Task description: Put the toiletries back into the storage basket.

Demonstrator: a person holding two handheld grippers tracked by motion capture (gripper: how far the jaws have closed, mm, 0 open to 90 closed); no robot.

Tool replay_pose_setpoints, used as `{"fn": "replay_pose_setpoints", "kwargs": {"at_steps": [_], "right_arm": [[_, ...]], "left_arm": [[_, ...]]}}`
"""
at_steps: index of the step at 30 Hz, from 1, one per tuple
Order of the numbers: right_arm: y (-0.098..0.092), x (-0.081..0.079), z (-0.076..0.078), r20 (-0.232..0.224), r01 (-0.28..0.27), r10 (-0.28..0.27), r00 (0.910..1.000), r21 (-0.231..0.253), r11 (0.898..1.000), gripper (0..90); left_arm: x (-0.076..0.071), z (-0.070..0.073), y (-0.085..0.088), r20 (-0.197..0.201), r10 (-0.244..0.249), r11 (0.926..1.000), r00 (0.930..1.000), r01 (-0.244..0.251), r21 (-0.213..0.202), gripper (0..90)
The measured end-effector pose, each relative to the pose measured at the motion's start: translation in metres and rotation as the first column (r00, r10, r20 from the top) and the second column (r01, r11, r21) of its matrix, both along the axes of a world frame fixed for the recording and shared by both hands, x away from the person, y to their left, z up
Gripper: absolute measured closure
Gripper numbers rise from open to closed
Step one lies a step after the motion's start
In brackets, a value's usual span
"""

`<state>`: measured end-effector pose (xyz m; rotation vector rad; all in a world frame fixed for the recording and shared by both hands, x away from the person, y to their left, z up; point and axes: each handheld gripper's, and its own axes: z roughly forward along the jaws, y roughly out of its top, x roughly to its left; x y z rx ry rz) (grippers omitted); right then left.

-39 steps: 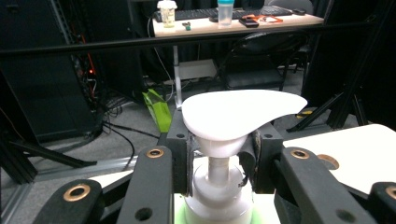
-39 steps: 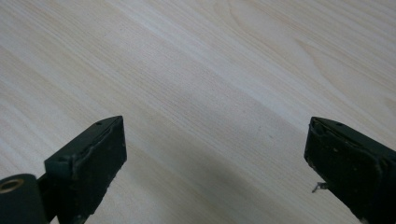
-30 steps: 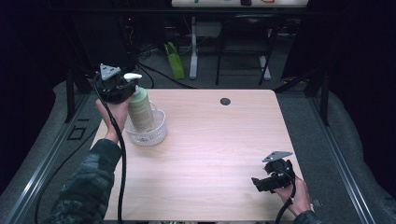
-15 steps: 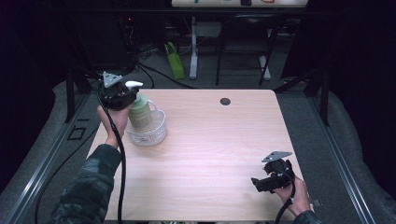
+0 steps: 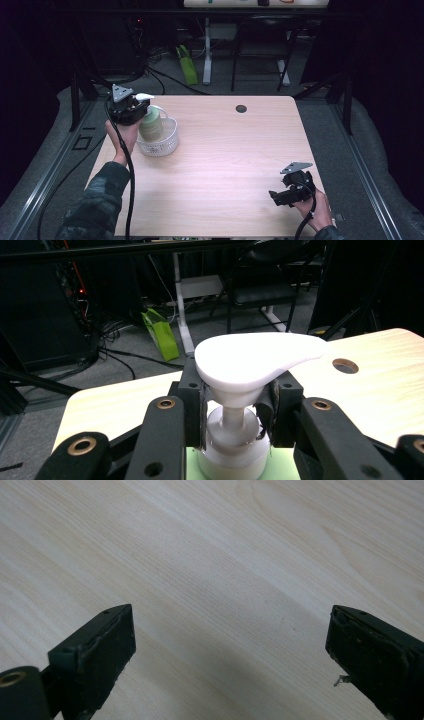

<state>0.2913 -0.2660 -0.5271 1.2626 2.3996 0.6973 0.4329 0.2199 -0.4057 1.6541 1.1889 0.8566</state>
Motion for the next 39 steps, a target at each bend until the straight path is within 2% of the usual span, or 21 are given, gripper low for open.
{"fn": "replay_pose_setpoints", "kwargs": {"at_steps": [2,5,8,11,13,14,17,20,24,30,35,37,39], "right_arm": [[-0.001,0.001,-0.001,-0.001,0.001,-0.001,1.0000,-0.001,1.000,5.1],[-0.001,0.001,-0.001,-0.002,0.004,-0.004,1.0000,0.002,1.000,5.1],[-0.001,0.001,-0.001,0.000,0.001,-0.001,1.0000,-0.002,1.000,5.1],[-0.001,0.000,0.000,0.001,0.003,-0.003,1.0000,-0.002,1.000,5.2],[-0.001,0.000,0.001,0.005,0.005,-0.005,1.0000,0.001,1.000,5.3],[-0.002,0.000,0.001,0.006,0.007,-0.007,1.0000,0.001,1.000,5.3],[-0.002,0.000,0.000,0.004,0.006,-0.006,1.0000,0.002,1.000,5.3],[-0.002,0.000,0.000,0.004,0.006,-0.006,1.0000,0.002,1.000,5.3],[-0.002,0.000,0.001,0.005,0.006,-0.006,1.0000,0.002,1.000,5.2],[-0.003,0.000,0.001,0.006,0.011,-0.011,0.9999,0.003,1.000,5.1],[-0.002,0.000,0.002,0.008,0.010,-0.010,0.9999,0.001,1.000,5.1],[-0.002,0.000,0.001,0.005,0.011,-0.011,0.9999,0.000,1.000,5.1],[-0.002,0.000,0.001,0.001,0.013,-0.013,0.9999,0.001,1.000,5.1]], "left_arm": [[-0.002,0.000,0.000,-0.008,0.007,0.9999,0.9999,-0.007,-0.008,67.3],[-0.005,0.001,-0.002,-0.012,0.005,0.9999,0.9999,-0.005,0.016,67.1],[-0.006,0.002,-0.001,-0.022,0.009,0.9998,0.9997,-0.009,0.015,66.8],[-0.004,0.002,0.001,-0.036,0.010,0.9999,0.9993,-0.011,-0.006,62.9],[-0.004,0.004,0.001,-0.057,0.005,1.0000,0.9983,-0.005,-0.003,54.8],[-0.004,0.004,0.001,-0.062,0.010,0.9999,0.9980,-0.010,0.000,47.2],[-0.007,0.006,0.003,-0.069,0.011,0.9999,0.9975,-0.011,0.004,33.4],[-0.011,0.009,0.004,-0.069,0.017,0.9997,0.9975,-0.016,0.017,24.7],[-0.018,0.013,0.008,-0.072,0.021,0.9997,0.9971,-0.021,0.011,15.0],[-0.035,0.023,0.015,-0.074,0.016,0.9998,0.9971,-0.016,0.011,11.5],[-0.054,0.029,0.017,-0.088,-0.006,0.9963,0.9961,0.013,0.084,7.0],[-0.062,0.028,0.018,-0.088,-0.006,0.9948,0.9961,0.015,0.101,5.8],[-0.070,0.027,0.018,-0.106,-0.017,0.9937,0.9942,0.029,0.108,3.6]]}}
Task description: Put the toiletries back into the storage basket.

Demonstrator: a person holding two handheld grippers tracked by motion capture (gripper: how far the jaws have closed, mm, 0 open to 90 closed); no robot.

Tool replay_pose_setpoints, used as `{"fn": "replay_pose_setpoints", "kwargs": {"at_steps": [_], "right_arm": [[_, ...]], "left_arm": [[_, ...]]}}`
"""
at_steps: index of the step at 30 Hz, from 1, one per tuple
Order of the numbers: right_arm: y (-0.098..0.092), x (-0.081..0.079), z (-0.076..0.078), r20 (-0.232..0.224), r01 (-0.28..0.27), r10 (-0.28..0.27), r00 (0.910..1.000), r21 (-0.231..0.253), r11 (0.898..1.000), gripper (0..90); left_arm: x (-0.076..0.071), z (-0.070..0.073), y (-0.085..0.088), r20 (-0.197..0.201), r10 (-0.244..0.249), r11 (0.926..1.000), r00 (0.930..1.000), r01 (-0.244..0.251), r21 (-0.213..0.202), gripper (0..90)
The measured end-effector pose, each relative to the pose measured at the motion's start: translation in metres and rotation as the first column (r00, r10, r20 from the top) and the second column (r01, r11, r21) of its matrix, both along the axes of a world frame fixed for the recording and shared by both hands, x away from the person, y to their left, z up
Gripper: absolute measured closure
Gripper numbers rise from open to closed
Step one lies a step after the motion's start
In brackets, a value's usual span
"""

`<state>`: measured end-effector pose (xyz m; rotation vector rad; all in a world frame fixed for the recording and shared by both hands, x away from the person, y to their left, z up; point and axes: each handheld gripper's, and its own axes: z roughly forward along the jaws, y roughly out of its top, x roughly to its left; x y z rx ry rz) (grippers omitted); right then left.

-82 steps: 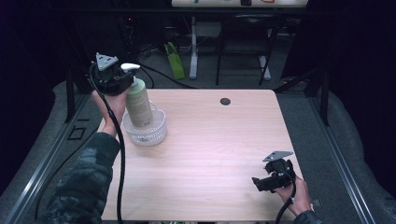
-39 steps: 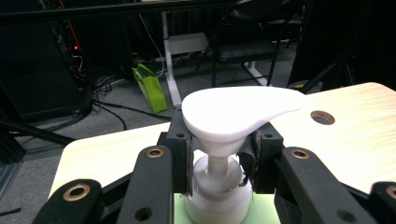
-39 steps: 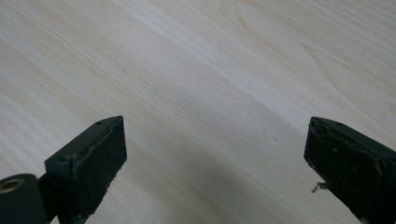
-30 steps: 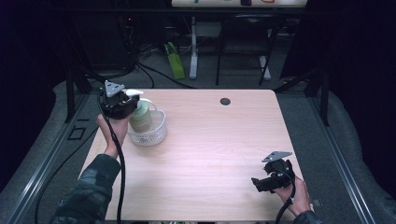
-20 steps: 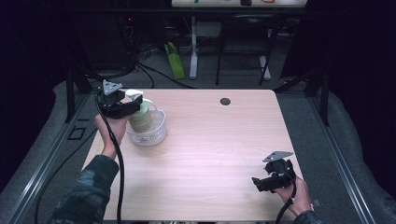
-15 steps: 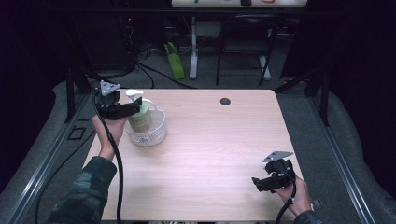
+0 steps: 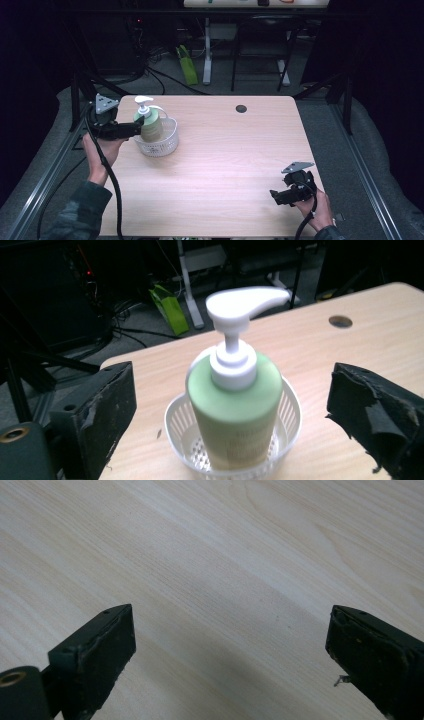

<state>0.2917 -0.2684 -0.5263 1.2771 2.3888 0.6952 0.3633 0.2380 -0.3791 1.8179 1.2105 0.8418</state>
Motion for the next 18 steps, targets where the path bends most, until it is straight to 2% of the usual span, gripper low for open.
{"fn": "replay_pose_setpoints", "kwargs": {"at_steps": [6,18], "right_arm": [[0.000,-0.001,0.001,0.004,0.001,-0.001,1.0000,-0.003,1.000,5.1],[0.001,-0.001,0.001,0.002,-0.001,0.001,1.0000,-0.007,1.000,5.1]], "left_arm": [[-0.019,-0.010,-0.003,-0.048,-0.028,0.9984,0.9985,0.030,0.049,0.1],[-0.044,-0.031,-0.005,-0.075,-0.049,0.9984,0.9960,0.051,0.024,0.0]]}}
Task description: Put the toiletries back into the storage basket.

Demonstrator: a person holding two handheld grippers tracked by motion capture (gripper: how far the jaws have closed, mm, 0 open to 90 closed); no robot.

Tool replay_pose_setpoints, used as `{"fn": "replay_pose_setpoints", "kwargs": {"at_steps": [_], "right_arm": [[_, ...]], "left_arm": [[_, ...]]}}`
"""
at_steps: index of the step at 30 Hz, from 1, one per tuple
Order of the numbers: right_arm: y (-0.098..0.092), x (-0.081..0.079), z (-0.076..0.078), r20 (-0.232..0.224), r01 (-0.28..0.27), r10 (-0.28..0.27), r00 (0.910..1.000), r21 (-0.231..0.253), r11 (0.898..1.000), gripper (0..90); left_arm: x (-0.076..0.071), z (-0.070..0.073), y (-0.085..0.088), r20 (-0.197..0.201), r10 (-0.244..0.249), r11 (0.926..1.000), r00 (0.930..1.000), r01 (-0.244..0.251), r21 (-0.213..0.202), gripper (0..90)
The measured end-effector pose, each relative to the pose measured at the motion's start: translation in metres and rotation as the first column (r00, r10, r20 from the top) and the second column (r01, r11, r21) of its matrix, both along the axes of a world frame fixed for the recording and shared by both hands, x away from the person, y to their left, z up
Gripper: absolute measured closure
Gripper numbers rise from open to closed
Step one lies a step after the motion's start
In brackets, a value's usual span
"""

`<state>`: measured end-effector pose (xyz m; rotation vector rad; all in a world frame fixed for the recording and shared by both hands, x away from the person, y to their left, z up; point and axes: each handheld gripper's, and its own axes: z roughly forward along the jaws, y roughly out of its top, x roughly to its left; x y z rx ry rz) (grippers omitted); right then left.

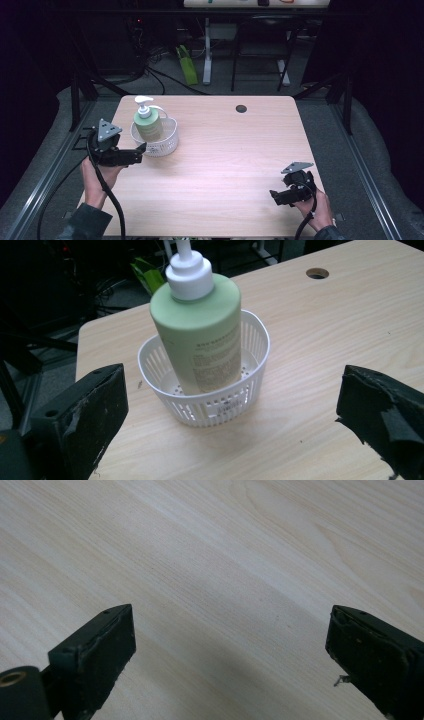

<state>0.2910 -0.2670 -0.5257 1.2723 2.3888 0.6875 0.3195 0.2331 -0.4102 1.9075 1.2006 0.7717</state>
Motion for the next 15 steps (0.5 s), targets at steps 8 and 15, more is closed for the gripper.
{"fn": "replay_pose_setpoints", "kwargs": {"at_steps": [8,15], "right_arm": [[-0.001,0.000,0.000,0.002,0.002,-0.002,1.0000,-0.005,1.000,5.2],[0.000,0.000,-0.001,-0.003,0.001,-0.001,1.0000,-0.007,1.000,5.4]], "left_arm": [[-0.010,-0.020,-0.004,-0.037,-0.014,0.9998,0.9992,0.014,-0.015,0.0],[-0.015,-0.042,-0.005,-0.091,-0.021,0.9988,0.9956,0.017,-0.046,0.0]]}}
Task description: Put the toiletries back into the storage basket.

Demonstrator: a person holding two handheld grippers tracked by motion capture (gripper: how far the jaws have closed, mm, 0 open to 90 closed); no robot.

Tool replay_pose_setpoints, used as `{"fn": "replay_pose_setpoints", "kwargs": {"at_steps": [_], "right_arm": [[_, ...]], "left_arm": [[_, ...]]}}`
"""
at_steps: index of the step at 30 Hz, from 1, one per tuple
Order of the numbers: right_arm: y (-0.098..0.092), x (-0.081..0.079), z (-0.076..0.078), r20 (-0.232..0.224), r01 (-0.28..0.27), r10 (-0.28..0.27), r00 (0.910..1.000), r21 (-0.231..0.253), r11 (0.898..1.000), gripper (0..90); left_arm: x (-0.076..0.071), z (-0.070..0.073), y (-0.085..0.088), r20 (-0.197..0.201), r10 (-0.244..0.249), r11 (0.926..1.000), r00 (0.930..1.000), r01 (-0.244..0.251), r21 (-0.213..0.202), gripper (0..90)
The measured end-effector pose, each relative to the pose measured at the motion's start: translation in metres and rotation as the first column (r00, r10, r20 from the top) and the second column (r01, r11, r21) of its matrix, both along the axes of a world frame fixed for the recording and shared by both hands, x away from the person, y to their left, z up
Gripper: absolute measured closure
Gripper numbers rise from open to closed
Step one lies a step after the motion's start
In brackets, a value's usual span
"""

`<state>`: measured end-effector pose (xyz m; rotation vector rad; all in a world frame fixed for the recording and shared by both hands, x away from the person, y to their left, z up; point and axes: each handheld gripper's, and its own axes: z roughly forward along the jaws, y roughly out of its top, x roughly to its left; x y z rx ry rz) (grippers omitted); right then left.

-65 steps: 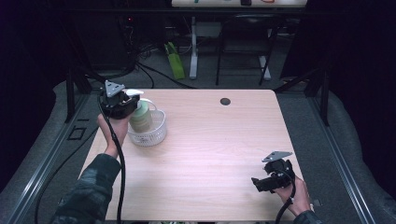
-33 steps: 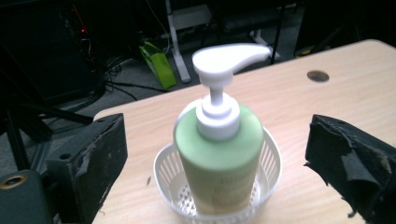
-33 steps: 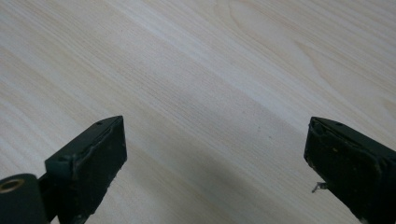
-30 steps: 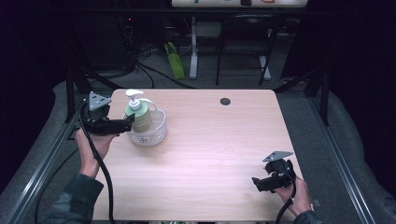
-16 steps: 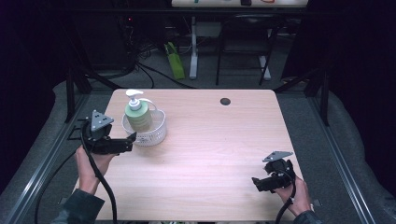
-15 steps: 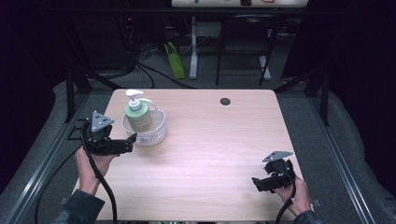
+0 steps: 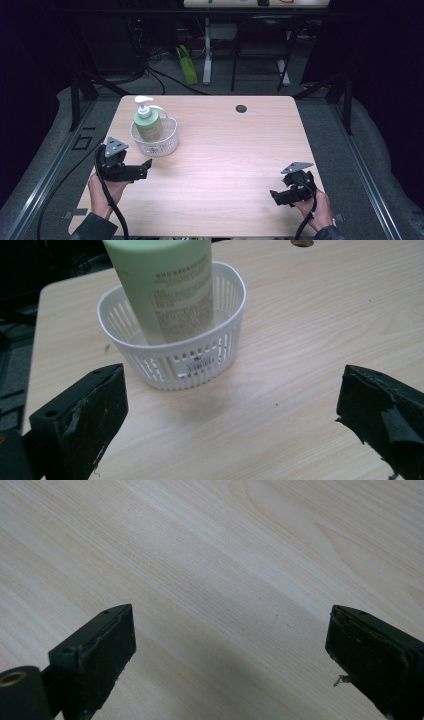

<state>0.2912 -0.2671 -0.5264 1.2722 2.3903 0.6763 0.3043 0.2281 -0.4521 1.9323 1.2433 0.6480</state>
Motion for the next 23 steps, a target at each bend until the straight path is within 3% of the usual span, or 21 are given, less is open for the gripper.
{"fn": "replay_pose_setpoints", "kwargs": {"at_steps": [7,15,23], "right_arm": [[0.000,-0.001,0.000,0.001,0.001,-0.001,1.0000,-0.002,1.000,5.5],[0.001,0.000,-0.002,-0.010,-0.008,0.008,0.9999,-0.012,1.000,5.5],[0.000,0.000,-0.003,-0.012,-0.009,0.009,0.9999,-0.018,1.000,5.6]], "left_arm": [[0.000,-0.017,0.002,-0.039,-0.025,0.9996,0.9989,0.025,-0.012,0.0],[0.009,-0.034,0.012,-0.101,-0.005,0.9989,0.9949,0.000,-0.047,0.0],[0.013,-0.041,0.013,-0.120,-0.007,0.9989,0.9928,0.002,-0.046,0.0]]}}
